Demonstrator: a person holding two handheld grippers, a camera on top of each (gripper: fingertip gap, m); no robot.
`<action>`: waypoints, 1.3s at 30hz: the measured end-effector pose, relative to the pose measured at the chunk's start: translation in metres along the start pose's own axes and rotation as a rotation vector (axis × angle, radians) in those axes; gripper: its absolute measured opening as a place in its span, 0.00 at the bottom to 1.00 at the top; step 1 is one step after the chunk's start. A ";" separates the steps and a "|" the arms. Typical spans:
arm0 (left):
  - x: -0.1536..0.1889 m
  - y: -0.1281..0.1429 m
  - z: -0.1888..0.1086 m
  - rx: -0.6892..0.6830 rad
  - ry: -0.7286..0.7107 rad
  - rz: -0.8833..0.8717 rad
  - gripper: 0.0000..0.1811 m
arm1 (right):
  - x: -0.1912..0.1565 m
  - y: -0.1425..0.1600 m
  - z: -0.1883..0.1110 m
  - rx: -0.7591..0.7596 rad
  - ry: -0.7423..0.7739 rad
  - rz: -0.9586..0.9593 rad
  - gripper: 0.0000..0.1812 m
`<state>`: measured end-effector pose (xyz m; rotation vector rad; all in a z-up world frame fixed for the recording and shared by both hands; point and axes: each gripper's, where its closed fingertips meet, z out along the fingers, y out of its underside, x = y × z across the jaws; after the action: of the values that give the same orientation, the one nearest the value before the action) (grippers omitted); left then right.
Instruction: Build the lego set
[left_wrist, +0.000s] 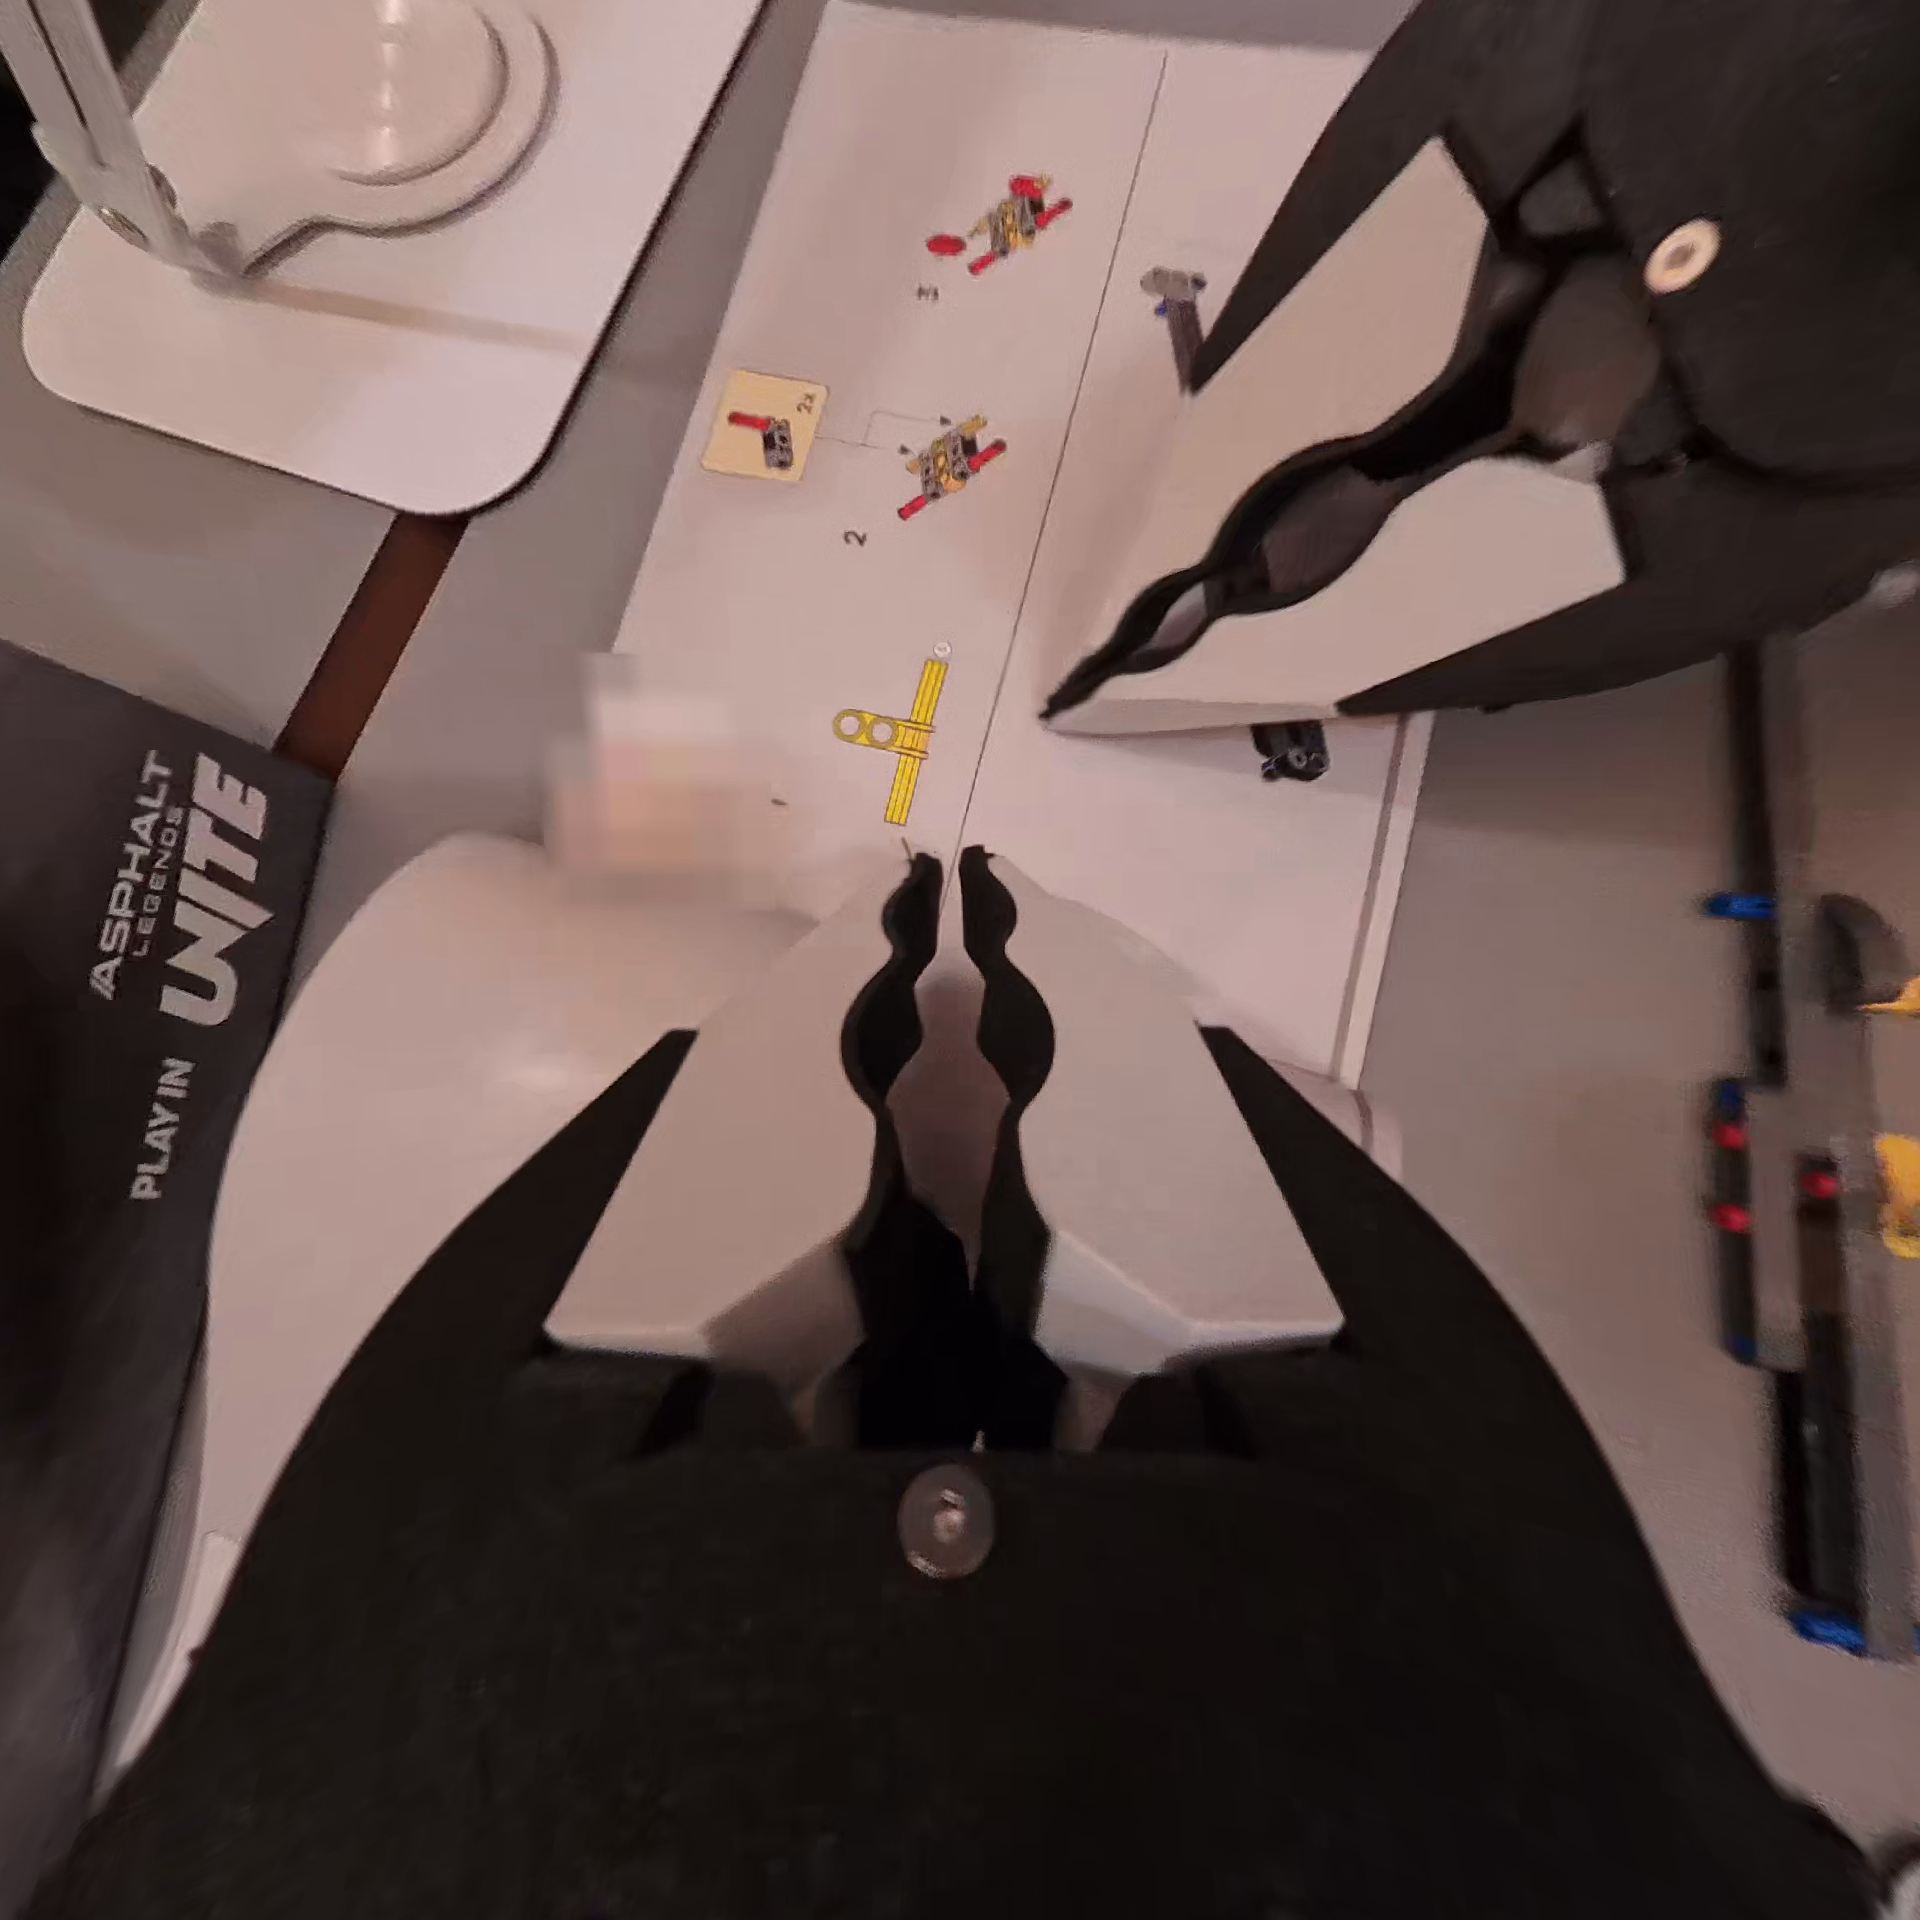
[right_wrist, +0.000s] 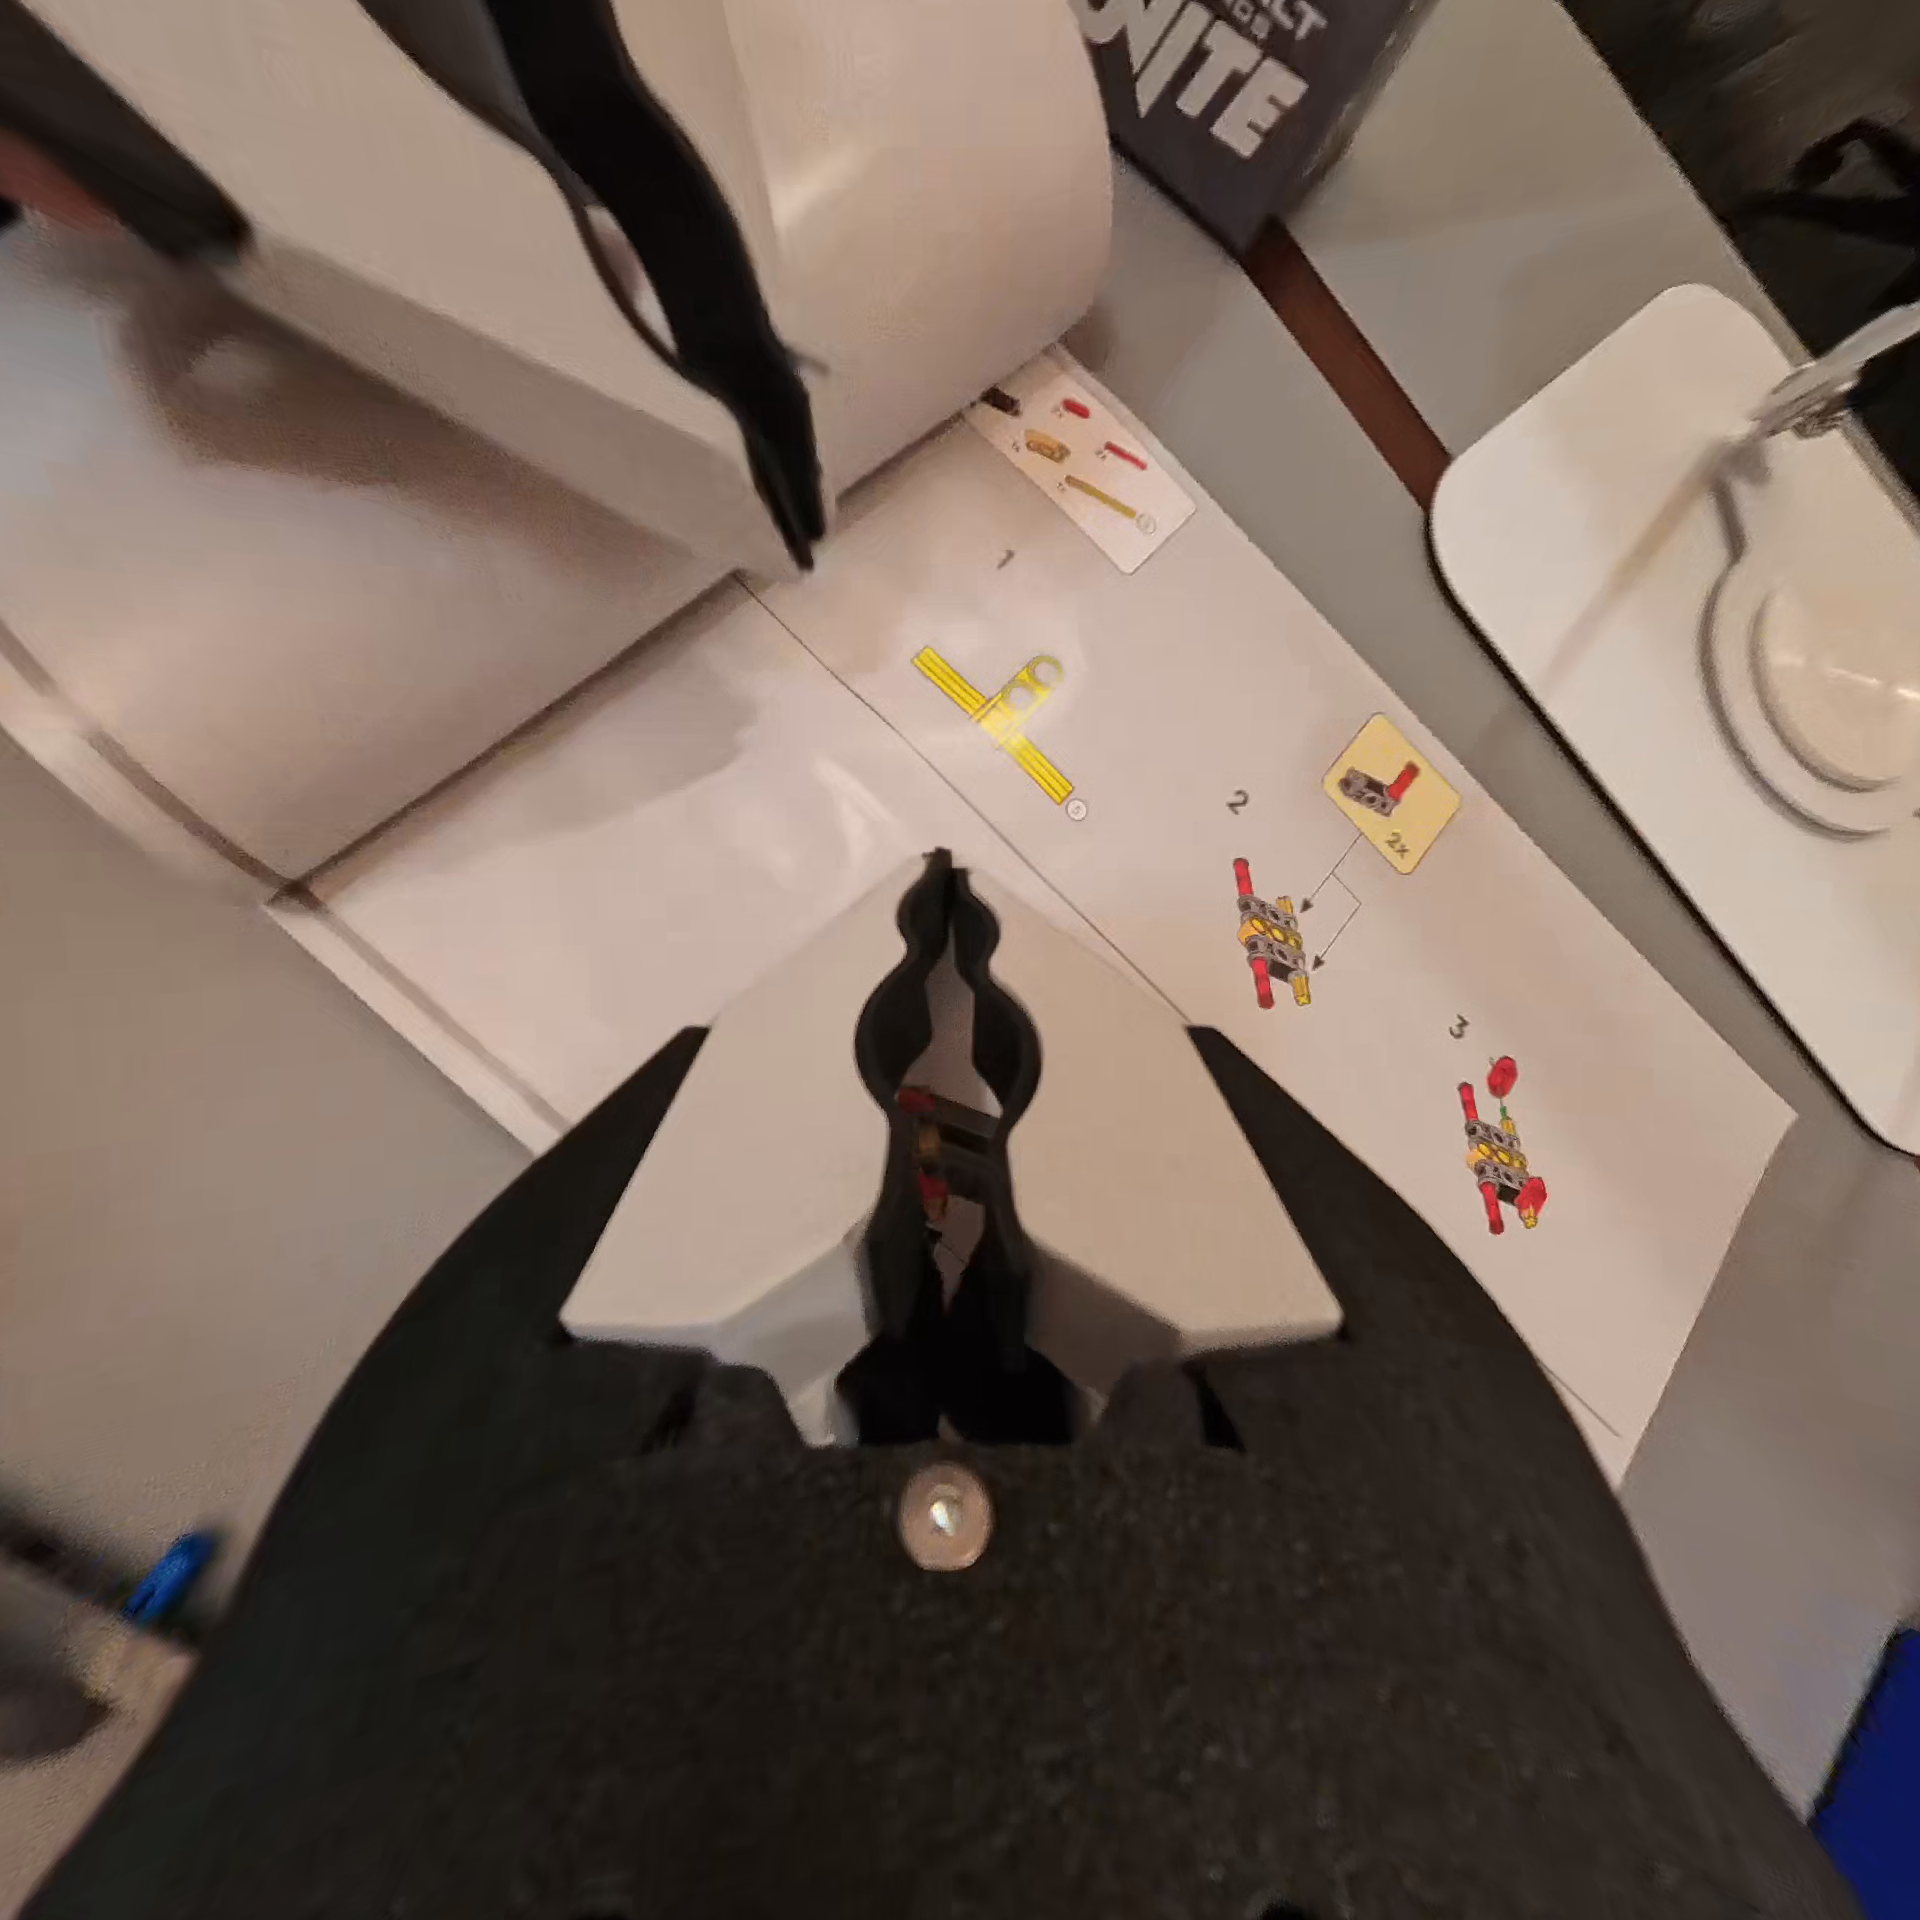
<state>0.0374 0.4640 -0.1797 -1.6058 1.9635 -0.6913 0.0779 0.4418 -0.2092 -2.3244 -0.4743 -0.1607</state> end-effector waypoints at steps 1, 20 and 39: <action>0.000 0.005 0.005 -0.024 -0.014 0.019 0.01 | 0.001 -0.002 0.001 0.016 0.015 0.015 0.00; -0.029 0.089 -0.028 -0.065 -0.203 -0.128 0.00 | -0.078 -0.047 -0.019 0.131 -0.283 -0.081 0.00; -0.070 0.023 0.025 -0.069 -0.281 -0.274 0.00 | -0.105 -0.031 -0.001 0.069 -0.338 -0.146 0.00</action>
<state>0.0495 0.5355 -0.2092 -1.9211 1.5998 -0.4699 -0.0311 0.4313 -0.2145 -2.2552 -0.8056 0.1807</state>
